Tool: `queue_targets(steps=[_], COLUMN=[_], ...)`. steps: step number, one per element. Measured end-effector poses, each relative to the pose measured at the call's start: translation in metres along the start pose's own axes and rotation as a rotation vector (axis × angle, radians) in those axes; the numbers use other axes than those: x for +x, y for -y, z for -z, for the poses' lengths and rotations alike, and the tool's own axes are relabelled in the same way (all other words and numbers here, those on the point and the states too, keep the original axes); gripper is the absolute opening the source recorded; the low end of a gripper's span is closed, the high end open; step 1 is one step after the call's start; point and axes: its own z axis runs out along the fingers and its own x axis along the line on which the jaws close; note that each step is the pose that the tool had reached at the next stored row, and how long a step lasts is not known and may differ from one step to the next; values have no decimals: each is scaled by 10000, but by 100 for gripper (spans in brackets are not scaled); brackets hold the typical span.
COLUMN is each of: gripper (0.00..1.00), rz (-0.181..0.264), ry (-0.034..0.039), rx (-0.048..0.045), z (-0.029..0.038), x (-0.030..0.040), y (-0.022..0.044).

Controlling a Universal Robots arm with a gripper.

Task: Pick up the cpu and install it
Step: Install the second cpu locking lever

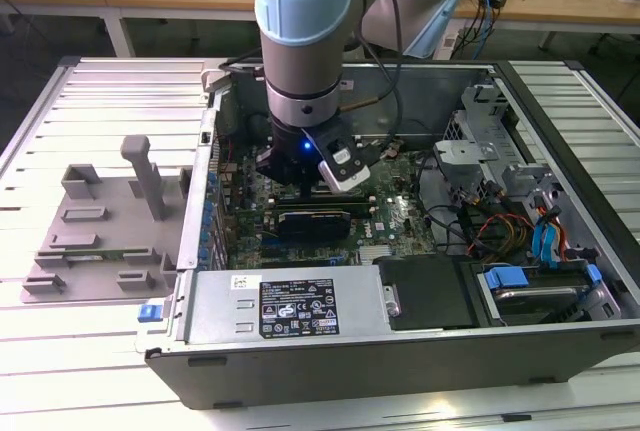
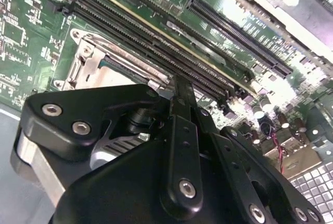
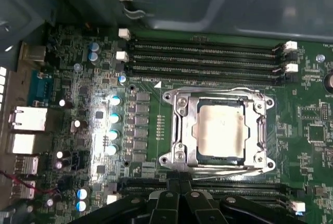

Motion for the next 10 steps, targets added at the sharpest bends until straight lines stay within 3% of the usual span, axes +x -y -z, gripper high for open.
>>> queue_targets(steps=[3,5,10], gripper=[11,11,11], rz=[-10,-15,-23], ry=[18,20,43], rx=[-301,-334,-616], z=[-27,-48,-85], x=[18,38,88], y=[20,48,56])
